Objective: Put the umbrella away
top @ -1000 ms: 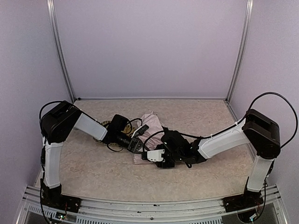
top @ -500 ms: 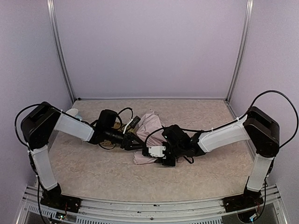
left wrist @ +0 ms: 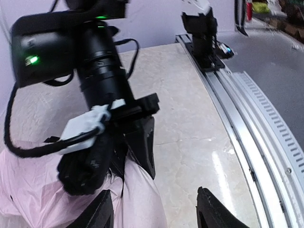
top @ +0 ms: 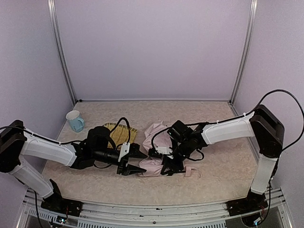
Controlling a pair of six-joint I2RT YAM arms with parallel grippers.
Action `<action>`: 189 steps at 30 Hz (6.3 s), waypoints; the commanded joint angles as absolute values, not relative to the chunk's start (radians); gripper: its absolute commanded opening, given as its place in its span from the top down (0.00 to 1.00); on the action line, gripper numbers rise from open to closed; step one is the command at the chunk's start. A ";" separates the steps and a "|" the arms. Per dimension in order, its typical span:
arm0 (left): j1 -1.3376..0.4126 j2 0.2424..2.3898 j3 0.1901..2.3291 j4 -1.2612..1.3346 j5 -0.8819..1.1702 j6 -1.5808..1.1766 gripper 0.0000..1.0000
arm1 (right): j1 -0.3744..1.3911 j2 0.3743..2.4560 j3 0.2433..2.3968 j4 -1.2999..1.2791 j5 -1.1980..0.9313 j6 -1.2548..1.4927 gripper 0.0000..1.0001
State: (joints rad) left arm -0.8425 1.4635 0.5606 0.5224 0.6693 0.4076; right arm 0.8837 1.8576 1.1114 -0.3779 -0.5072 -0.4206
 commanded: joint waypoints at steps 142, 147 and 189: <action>-1.017 1.988 0.929 0.075 0.167 0.617 0.85 | 0.729 1.697 1.073 -0.229 -0.539 -0.136 0.24; -1.017 2.002 0.934 0.069 0.152 0.599 0.87 | 0.709 1.486 0.966 -0.242 -0.316 0.073 0.24; -0.983 2.052 1.042 -0.076 0.281 0.539 0.88 | 0.790 1.392 0.847 -0.259 0.037 0.439 0.70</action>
